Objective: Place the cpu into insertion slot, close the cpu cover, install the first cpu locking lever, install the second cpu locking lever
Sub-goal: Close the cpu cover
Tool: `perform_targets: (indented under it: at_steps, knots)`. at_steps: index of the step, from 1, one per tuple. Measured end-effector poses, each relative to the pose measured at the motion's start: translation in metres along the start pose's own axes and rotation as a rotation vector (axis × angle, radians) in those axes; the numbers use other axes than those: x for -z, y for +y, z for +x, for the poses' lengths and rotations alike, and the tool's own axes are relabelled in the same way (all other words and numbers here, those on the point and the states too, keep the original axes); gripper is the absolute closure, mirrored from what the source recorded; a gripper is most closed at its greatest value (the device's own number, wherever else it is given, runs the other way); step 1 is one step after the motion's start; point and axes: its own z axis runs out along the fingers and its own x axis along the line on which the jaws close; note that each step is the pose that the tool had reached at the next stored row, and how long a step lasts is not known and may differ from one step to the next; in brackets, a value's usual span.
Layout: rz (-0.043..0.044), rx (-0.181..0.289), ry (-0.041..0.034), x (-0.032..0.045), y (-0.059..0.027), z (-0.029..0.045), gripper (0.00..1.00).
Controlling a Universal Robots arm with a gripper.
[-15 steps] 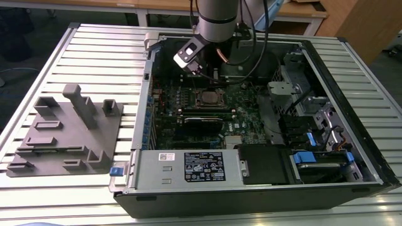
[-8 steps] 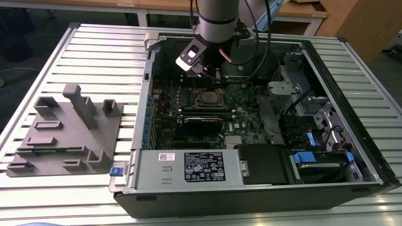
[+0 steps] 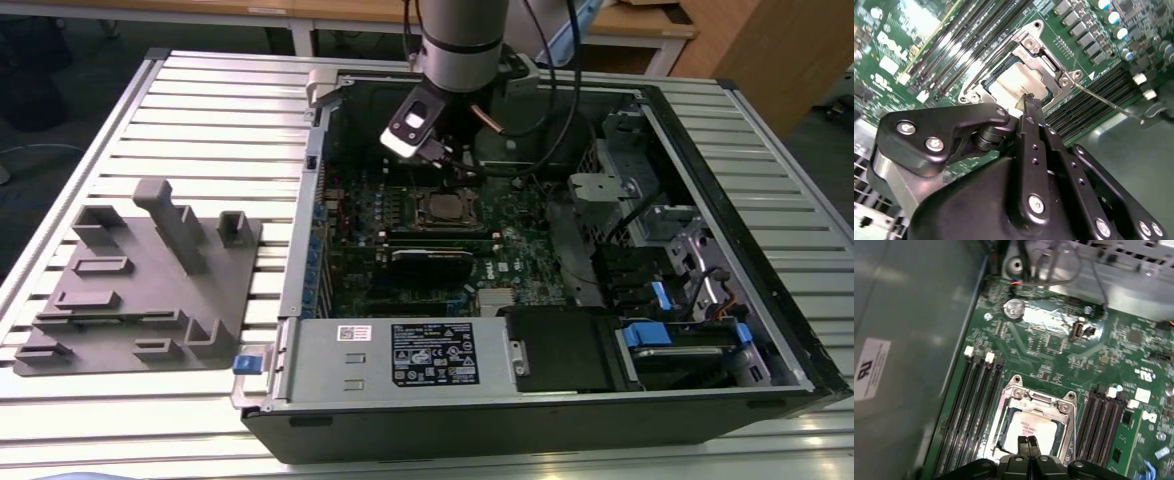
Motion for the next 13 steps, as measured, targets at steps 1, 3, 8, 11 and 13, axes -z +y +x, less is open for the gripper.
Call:
perform_targets:
  at_steps: [1,3,8,11,13]
  knots:
    - [0.0003,0.018,0.0012,-0.0002,0.0000,0.0000,0.89]
    - [0.0011,0.054,0.0035,-0.0005,0.0000,0.0000,0.89]
    - [0.0031,0.145,0.0094,-0.0013,-0.0001,-0.0001,0.89]
    - [0.0042,0.199,0.0129,-0.0018,-0.0001,-0.0001,0.89]
    - [0.0049,0.235,0.0152,-0.0022,-0.0002,-0.0001,0.89]
